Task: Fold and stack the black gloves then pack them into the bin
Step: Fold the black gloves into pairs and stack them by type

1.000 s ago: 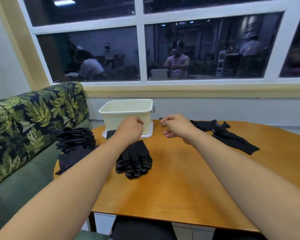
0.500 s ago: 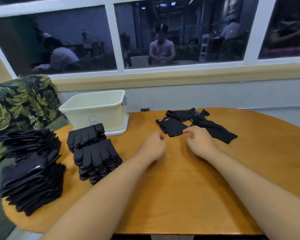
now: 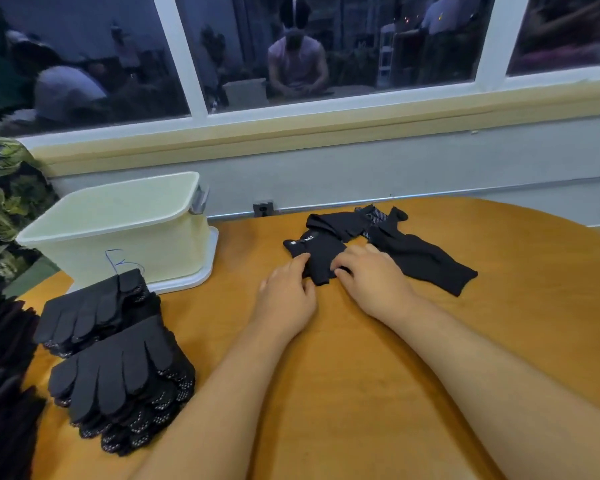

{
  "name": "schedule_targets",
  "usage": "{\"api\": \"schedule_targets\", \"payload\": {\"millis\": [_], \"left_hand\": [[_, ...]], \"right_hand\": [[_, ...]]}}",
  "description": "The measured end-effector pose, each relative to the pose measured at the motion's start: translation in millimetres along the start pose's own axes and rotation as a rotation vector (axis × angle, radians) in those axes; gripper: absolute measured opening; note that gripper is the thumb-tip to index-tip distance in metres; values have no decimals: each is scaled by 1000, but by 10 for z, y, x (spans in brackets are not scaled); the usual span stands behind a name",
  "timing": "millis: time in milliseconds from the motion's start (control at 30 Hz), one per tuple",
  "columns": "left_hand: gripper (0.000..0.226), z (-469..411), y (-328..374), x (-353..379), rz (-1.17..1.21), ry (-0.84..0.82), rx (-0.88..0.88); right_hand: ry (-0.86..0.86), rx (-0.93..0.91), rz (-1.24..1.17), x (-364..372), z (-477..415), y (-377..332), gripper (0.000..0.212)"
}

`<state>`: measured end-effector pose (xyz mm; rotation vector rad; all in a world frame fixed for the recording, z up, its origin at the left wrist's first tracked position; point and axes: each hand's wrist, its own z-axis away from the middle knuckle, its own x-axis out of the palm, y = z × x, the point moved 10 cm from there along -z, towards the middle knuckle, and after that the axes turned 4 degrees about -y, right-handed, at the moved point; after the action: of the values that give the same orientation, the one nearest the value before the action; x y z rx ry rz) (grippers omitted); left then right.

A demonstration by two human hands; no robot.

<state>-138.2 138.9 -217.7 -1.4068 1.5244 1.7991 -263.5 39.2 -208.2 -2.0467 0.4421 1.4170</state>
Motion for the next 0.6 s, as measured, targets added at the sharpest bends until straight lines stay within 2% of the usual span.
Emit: {"api": "schedule_targets", "payload": {"millis": [133,233,333,400,467,600], "left_hand": [[58,24,13,-34,34,27,68],[63,102,118,-117,40,75,168],[48,210,246,-202,213,96,273],[44,267,297,-208,346,53,280],[38,319,370,-227,380,45,299],[9,373,411,-372,566,124,262]], "right_hand": [[21,-16,-153,-92,64,-38,15],[76,38,-536,-240,181,9,17],[112,142,-838,-284,256,133,22],[109,183,-946,-284,275,177,23],[91,225,-1080,-263,276,178,24],[68,311,-1319,-189,258,139,26]]}}
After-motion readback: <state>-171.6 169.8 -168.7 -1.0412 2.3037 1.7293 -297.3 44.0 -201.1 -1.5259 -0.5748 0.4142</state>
